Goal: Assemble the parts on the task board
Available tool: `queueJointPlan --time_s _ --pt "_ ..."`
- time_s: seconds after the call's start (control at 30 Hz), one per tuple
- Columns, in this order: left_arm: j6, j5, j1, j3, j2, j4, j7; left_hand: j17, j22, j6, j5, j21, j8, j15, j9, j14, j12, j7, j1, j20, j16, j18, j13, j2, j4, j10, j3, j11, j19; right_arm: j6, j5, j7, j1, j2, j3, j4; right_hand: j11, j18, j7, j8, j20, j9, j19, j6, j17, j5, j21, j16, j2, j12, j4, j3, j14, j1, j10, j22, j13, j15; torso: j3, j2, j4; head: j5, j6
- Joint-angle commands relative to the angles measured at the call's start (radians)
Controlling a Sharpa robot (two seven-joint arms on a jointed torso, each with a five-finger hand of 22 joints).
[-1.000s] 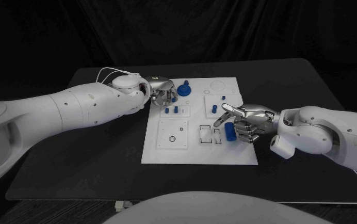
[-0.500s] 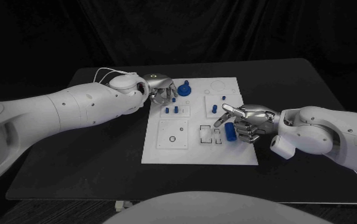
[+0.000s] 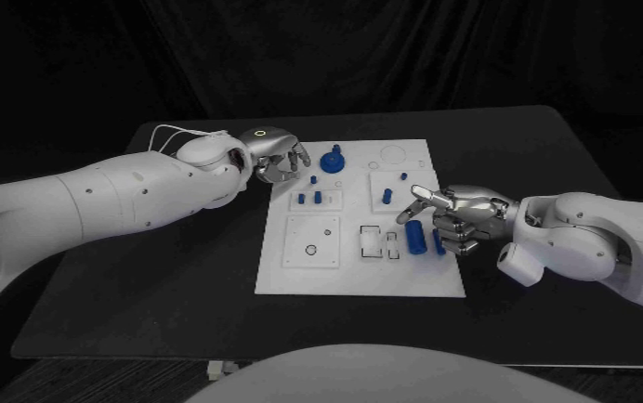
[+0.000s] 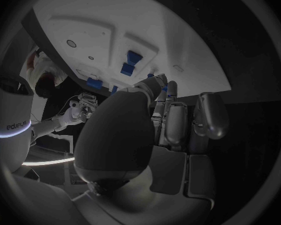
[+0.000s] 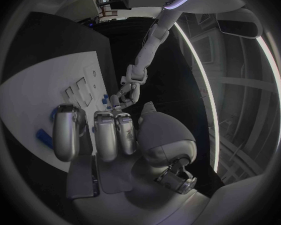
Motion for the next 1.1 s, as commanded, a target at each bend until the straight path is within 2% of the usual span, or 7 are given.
queueJointPlan --time_s 0.03,0.17,0.23,0.5,0.63,0.77,1.1 --pt "-0.127 0.040 0.015 0.001 -0.033 0.033 0.069 -0.026 0.140 0.014 -0.029 -0.036 0.009 0.008 0.002 -0.020 -0.014 0.003 -0.016 0.002 -0.020 0.022 -0.006 -0.019 0.025 -0.030 -0.002 0.003 -0.023 -0.148 -0.053 0.056 0.033 -0.015 0.002 0.016 0.005 0.025 -0.003 0.007 -0.003 -0.005 -0.014 0.017 0.162 0.027 -0.024 -0.021 -0.016 -0.041 -0.045 -0.004 0.076 0.042 0.043 0.166 0.186 0.004 -0.0005 -0.001 0.0004 -0.004 0.000" --pt "-0.161 0.133 0.039 0.001 -0.082 0.070 0.131 -0.161 0.097 -0.004 -0.040 -0.222 -0.004 0.037 -0.008 -0.136 -0.077 -0.009 -0.038 0.025 -0.118 0.046 -0.038 -0.041 0.064 -0.226 -0.047 0.036 -0.133 -0.240 -0.126 0.080 0.101 -0.032 0.002 0.033 0.003 0.012 -0.008 0.009 -0.008 -0.009 0.021 0.062 0.175 0.062 0.015 -0.018 -0.041 -0.278 -0.085 -0.020 0.085 0.092 -0.163 0.182 -0.118 0.002 -0.0005 -0.002 -0.0001 0.003 0.000" --pt "-0.166 0.208 0.053 0.001 -0.108 0.086 0.185 -0.442 0.018 -0.023 -0.039 -0.579 -0.008 0.075 -0.018 -0.447 -0.084 -0.009 0.014 0.050 -0.364 0.086 -0.052 -0.026 0.143 -0.391 -0.208 0.062 -0.372 -0.292 -0.213 0.087 0.146 -0.035 0.002 0.033 -0.004 0.009 -0.012 -0.013 -0.012 -0.018 0.033 0.073 0.160 0.073 0.027 -0.027 -0.059 -0.610 -0.093 -0.037 0.083 0.128 -0.341 0.186 -0.462 -0.006 -0.0005 -0.002 -0.0001 0.001 0.000" --pt "-0.121 0.604 0.079 0.001 -0.178 0.136 0.457 -0.638 -0.029 -0.002 0.031 -0.824 -0.003 0.193 -0.030 -0.924 0.016 0.052 -0.060 0.106 -0.696 0.029 -0.041 -0.048 0.208 -0.610 -0.370 0.029 -0.725 -0.525 -0.704 0.095 0.254 0.017 0.002 -0.051 0.038 0.033 -0.013 -0.087 0.015 -0.023 -0.016 0.141 0.055 0.184 -0.082 -0.088 -0.096 -1.096 -0.161 -0.037 0.052 0.379 -0.565 0.127 -0.821 0.029 -0.0023 -0.002 0.0010 -0.014 0.000" --pt "-0.062 0.766 0.081 0.000 -0.194 0.160 0.550 -0.727 -0.096 -0.017 0.072 -0.959 -0.010 0.186 -0.041 -1.100 0.049 0.053 -0.088 0.121 -0.808 0.003 -0.039 0.001 0.208 -0.713 -0.429 0.028 -0.900 -0.606 -0.892 0.063 0.257 0.064 0.002 -0.123 0.050 0.034 -0.044 -0.120 0.022 -0.024 -0.012 0.164 0.055 0.049 -0.088 -0.086 -0.096 -1.181 -0.171 -0.014 0.053 0.473 -0.536 0.126 -0.927 0.037 -0.0036 -0.005 0.0027 -0.014 0.000" --pt "0.011 0.896 0.081 0.000 -0.207 0.193 0.605 -0.784 -0.151 -0.058 0.076 -1.025 -0.011 0.179 -0.059 -1.086 0.116 0.065 -0.082 0.145 -0.808 0.009 -0.029 0.104 0.202 -0.762 -0.382 0.048 -0.937 -0.652 -1.051 0.004 0.236 0.132 0.002 -0.225 0.051 0.037 -0.068 -0.155 0.026 -0.025 -0.018 0.166 0.042 0.071 -0.109 -0.094 -0.125 -1.228 -0.189 0.018 0.049 0.550 -0.497 0.117 -0.997 0.039 -0.0069 -0.006 0.0043 -0.017 0.000" --pt "0.078 0.953 0.070 0.000 -0.226 0.241 0.633 -0.881 -0.201 -0.070 0.092 -1.065 -0.007 0.200 -0.077 -1.095 0.241 0.067 -0.062 0.176 -0.787 0.037 -0.025 0.152 0.198 -0.846 -0.373 0.047 -0.907 -0.652 -1.318 -0.048 0.180 0.218 0.002 -0.331 0.043 0.046 -0.073 -0.206 -0.004 -0.022 -0.031 0.235 0.024 0.003 -0.152 -0.107 -0.208 -1.285 -0.134 0.057 0.042 0.554 -0.515 0.100 -1.073 0.006 -0.0038 0.006 0.0037 -0.026 0.000"
